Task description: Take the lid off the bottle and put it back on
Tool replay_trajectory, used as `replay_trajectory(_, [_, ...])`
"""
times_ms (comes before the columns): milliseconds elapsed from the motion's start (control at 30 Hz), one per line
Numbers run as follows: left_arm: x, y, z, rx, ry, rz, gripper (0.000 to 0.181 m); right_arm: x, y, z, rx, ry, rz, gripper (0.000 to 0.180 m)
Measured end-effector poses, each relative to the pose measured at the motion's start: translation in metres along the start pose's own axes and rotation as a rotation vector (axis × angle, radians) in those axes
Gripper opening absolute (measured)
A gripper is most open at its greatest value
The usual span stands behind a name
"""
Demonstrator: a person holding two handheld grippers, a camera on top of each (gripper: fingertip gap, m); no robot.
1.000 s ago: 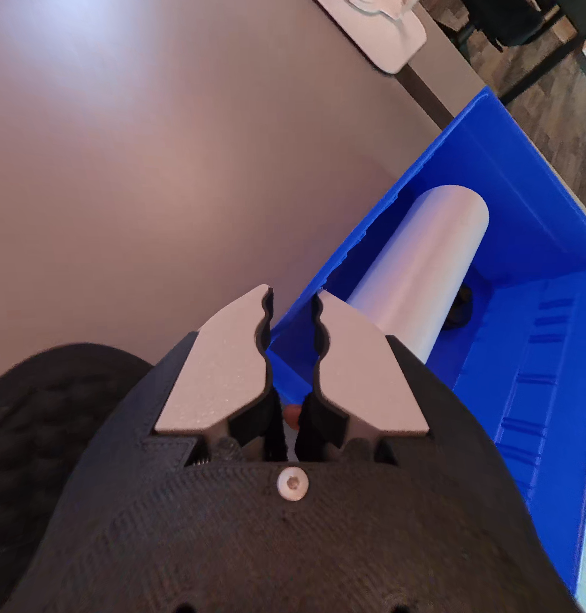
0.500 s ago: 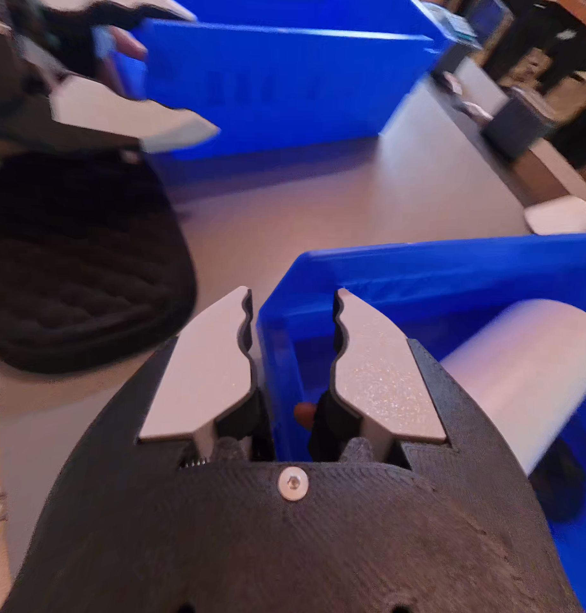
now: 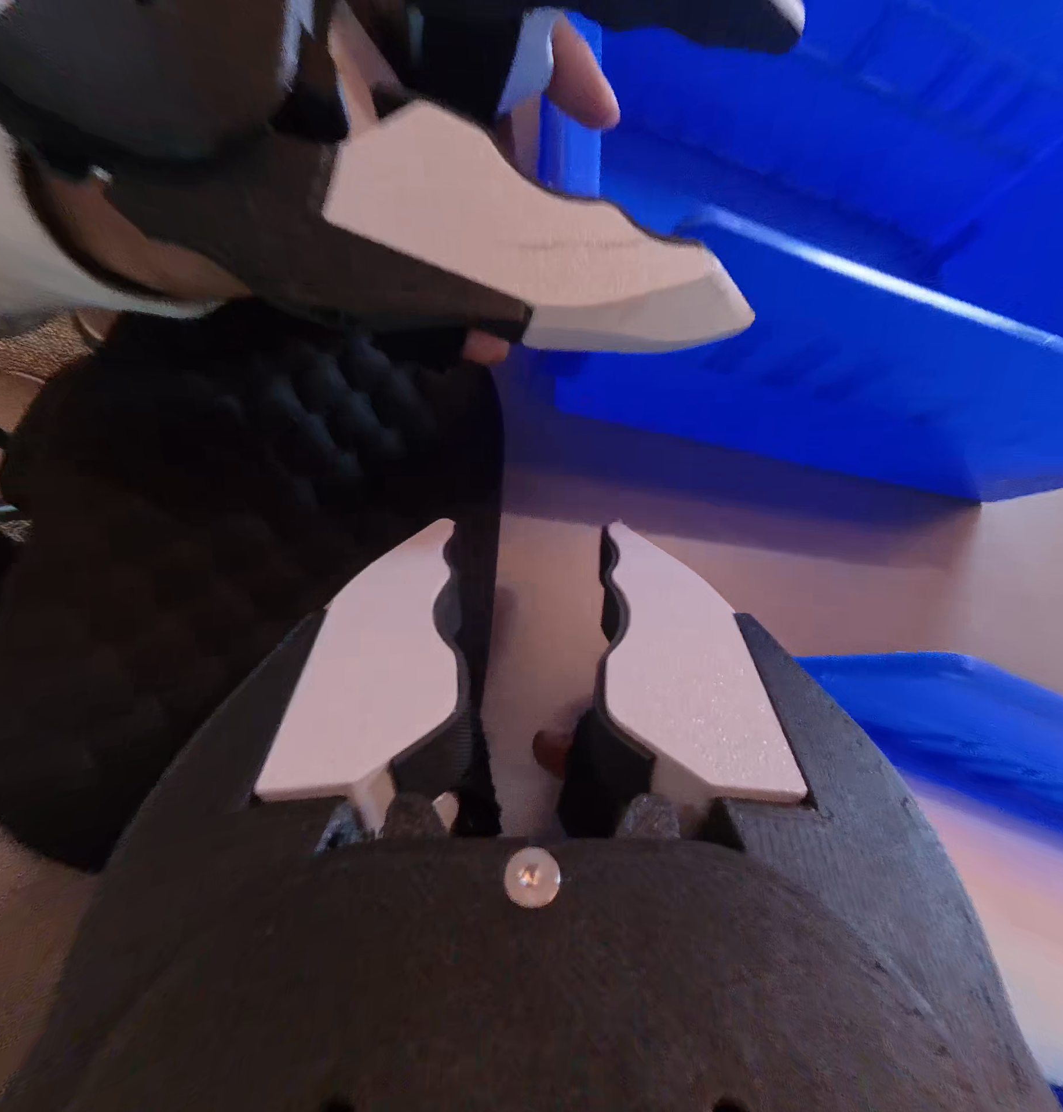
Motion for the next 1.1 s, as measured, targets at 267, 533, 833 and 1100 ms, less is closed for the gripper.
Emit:
replay_trajectory(267, [-0.002,0.001,-0.004,-0.039,0.013,0.033,0.058,-0.114,-0.013,-0.009,0.047,-0.499,-0.071,0.076])
replay_trajectory(533, [-0.002,0.002,-0.002,-0.01,0.01,0.042,0.057,-0.201,-0.117,0.026,0.869,-0.535,0.098,0.105])
replay_trajectory(833, [-0.002,0.002,-0.002,-0.005,0.015,0.047,0.057,-0.171,-0.124,0.05,0.86,-0.375,-0.02,0.058])
replay_trajectory(1100, [-0.005,0.001,-0.018,-0.114,-0.006,0.036,0.062,-0.146,-0.111,0.08,0.772,-0.273,0.005,0.059])
Point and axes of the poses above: each gripper's, where its closed fingertips meet, x out along the fingers, y out of its top, z = x × y across the jaws, the point moved 10 cm from there along -x, back along the fingers, and after that the axes turned 7 degrees about y, right-handed, at the moved point
